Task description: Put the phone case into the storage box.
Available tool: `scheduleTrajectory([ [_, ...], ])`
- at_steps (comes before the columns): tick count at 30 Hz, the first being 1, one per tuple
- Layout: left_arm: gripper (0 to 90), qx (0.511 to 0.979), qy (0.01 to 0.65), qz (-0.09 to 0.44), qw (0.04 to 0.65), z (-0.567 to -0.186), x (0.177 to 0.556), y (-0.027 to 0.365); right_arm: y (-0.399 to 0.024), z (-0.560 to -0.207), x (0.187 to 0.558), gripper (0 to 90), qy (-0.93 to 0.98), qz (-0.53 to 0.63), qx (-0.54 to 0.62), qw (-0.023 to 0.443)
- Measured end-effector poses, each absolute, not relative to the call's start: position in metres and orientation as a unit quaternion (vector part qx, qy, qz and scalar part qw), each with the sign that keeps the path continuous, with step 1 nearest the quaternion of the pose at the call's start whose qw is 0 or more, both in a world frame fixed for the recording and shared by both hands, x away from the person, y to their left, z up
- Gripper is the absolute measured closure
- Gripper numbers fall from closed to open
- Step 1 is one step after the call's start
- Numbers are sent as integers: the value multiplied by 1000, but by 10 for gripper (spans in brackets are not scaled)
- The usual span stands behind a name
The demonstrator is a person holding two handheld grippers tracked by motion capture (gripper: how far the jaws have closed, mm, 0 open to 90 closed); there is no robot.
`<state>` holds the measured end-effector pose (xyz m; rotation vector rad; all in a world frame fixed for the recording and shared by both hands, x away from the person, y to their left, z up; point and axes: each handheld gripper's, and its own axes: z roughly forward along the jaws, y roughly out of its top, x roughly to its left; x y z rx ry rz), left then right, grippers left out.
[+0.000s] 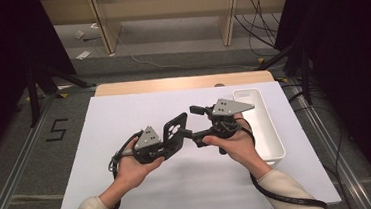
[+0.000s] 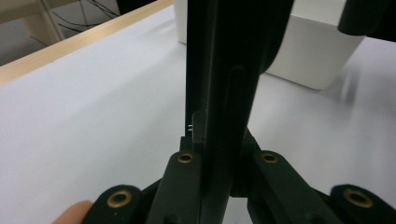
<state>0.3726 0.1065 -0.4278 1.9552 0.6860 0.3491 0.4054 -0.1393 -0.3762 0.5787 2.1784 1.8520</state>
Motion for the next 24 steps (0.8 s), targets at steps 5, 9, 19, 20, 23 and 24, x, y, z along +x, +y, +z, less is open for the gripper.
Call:
scheduleTrajectory([
  [5, 847, 801, 295, 155, 497, -427, 373, 108, -140, -380, 407, 123, 742, 626, 209, 121],
  [9, 847, 795, 308, 162, 498, -427, 373, 107, -140, -382, 407, 92, 740, 623, 216, 129],
  [19, 846, 790, 329, 171, 488, -428, 372, 101, -134, -386, 404, 32, 740, 614, 229, 148],
  [20, 847, 790, 331, 171, 487, -428, 372, 101, -133, -386, 404, 29, 741, 614, 230, 149],
  [23, 846, 789, 333, 174, 486, -428, 372, 99, -131, -387, 403, 24, 741, 612, 230, 152],
  [24, 847, 789, 333, 174, 486, -428, 371, 99, -130, -387, 402, 24, 740, 613, 230, 151],
])
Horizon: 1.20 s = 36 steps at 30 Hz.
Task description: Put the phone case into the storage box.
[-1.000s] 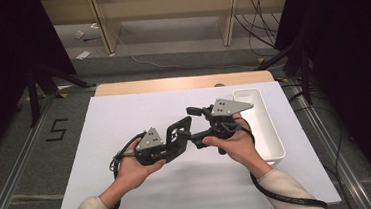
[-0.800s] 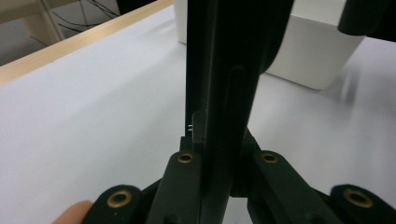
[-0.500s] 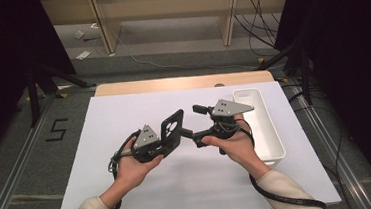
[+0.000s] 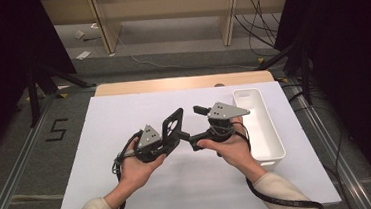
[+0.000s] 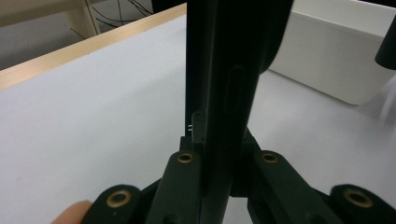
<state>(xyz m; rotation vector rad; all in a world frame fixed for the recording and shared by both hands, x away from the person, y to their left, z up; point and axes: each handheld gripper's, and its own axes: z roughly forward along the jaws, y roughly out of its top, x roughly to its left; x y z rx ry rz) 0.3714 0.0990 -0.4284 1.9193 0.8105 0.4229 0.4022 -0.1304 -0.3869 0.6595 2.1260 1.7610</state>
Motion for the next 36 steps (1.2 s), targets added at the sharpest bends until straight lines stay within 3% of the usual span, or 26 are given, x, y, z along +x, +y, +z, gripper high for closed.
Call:
scheduleTrajectory([
  [36, 845, 794, 324, 167, 486, -432, 370, 81, -112, -391, 398, 62, 730, 616, 246, 166],
])
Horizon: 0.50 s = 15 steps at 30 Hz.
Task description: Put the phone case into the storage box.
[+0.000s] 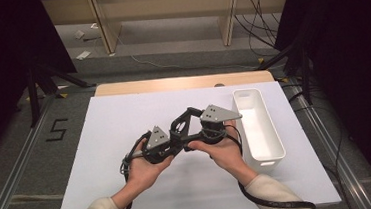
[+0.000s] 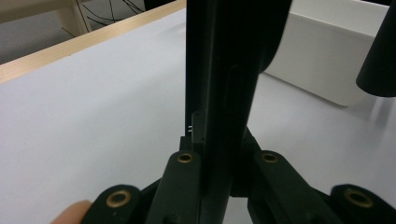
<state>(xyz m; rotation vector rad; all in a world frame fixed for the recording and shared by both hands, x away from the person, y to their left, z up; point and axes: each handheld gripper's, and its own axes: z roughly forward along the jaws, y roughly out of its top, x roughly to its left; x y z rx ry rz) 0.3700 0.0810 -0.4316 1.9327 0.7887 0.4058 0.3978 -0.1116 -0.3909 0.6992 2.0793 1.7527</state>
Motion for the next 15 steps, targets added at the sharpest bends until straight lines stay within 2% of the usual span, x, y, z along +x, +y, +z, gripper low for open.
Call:
scheduleTrajectory([
  [7, 845, 794, 323, 166, 488, -432, 370, 81, -110, -392, 397, 122, 727, 618, 248, 168],
  [15, 844, 792, 323, 166, 490, -432, 370, 81, -110, -393, 397, 133, 723, 622, 250, 168],
])
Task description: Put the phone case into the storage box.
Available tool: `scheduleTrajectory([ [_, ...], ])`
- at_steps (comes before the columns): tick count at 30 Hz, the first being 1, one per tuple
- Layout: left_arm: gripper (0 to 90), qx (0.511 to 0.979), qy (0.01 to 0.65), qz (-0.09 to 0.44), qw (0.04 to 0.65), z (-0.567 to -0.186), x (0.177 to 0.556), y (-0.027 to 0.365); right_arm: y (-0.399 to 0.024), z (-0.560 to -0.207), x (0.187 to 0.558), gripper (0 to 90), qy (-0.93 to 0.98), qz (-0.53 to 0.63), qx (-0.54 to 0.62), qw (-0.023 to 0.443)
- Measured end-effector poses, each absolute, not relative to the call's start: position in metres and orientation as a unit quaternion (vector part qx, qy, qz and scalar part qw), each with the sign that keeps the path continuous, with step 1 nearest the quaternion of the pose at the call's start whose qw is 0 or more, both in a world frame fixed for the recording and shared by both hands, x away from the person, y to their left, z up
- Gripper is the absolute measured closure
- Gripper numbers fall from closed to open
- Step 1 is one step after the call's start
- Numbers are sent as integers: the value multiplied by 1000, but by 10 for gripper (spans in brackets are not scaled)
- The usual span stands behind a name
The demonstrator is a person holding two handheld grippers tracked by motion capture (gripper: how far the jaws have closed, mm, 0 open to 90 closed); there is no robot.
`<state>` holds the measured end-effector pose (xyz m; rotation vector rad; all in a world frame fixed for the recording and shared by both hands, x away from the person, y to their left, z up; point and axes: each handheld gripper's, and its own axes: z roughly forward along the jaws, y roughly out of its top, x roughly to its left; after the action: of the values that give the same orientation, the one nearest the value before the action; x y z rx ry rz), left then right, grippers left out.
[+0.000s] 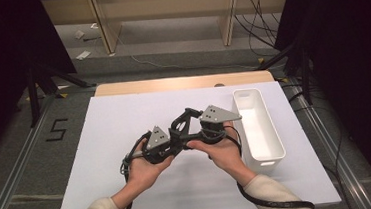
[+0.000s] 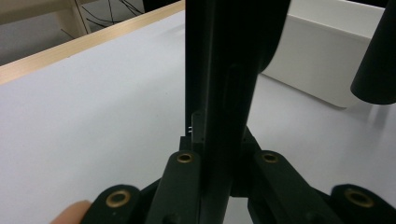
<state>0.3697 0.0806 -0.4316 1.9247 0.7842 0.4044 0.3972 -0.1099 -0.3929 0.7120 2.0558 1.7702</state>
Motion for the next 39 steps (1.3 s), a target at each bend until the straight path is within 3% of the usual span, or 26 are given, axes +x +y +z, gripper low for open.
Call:
scheduleTrajectory([
  [14, 836, 791, 316, 171, 495, -430, 369, 81, -110, -391, 395, 149, 721, 623, 251, 172],
  [21, 763, 796, 302, 173, 496, -429, 369, 81, -111, -391, 396, 153, 719, 624, 257, 168],
  [28, 496, 797, 294, 183, 495, -427, 368, 83, -116, -388, 398, 155, 715, 623, 264, 176],
  [32, 295, 804, 285, 186, 488, -427, 367, 85, -121, -386, 400, 155, 711, 623, 269, 182],
  [39, 60, 809, 282, 179, 483, -428, 365, 93, -128, -381, 403, 156, 705, 625, 275, 190],
])
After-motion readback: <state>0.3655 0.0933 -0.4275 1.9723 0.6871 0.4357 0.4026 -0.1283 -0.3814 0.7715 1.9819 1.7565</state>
